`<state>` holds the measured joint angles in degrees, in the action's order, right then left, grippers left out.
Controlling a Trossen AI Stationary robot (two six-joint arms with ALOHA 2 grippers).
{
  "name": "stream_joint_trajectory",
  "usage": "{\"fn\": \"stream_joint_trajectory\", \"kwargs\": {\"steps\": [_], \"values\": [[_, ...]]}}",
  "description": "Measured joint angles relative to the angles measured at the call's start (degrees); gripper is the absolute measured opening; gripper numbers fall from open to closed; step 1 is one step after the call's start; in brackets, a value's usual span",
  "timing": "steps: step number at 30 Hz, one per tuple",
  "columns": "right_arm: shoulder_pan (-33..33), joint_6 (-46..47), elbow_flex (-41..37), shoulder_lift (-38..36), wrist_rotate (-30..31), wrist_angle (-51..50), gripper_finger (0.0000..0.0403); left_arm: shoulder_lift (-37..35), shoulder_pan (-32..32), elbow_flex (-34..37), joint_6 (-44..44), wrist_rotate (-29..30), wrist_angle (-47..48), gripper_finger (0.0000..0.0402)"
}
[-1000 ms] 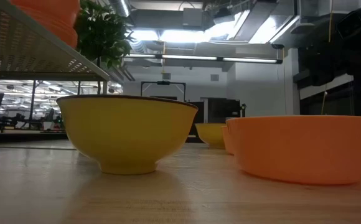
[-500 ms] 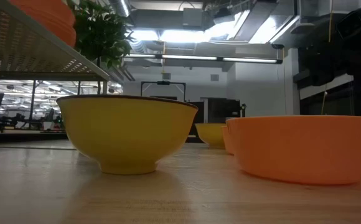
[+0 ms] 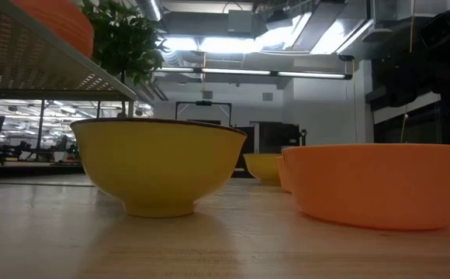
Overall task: Pick & Place Mini bowls
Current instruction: Stack the orange bowl on top of the orange bowl on the shelf
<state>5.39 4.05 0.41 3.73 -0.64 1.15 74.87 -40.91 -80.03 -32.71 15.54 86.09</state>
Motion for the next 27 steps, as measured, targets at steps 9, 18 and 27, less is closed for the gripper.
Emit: {"fn": "stream_joint_trajectory", "kwargs": {"steps": [9, 18, 27], "values": [[0.0, 0.0, 0.0, 0.0, 0.0, 0.0, 0.0213, -0.6, 0.8, 0.0, 0.5, -1.4, -2.2, 0.0105], [0.0, 0.0, 0.0, 0.0, 0.0, 0.0, 0.0213, -0.7, 2.8, 0.0, 1.3, -6.1, -2.5, 0.0100], [0.0, 0.0, 0.0, 0.0, 0.0, 0.0, 0.0213, 0.0, 2.8, 0.0, 1.1, -6.2, -2.6, 0.0009]]}}
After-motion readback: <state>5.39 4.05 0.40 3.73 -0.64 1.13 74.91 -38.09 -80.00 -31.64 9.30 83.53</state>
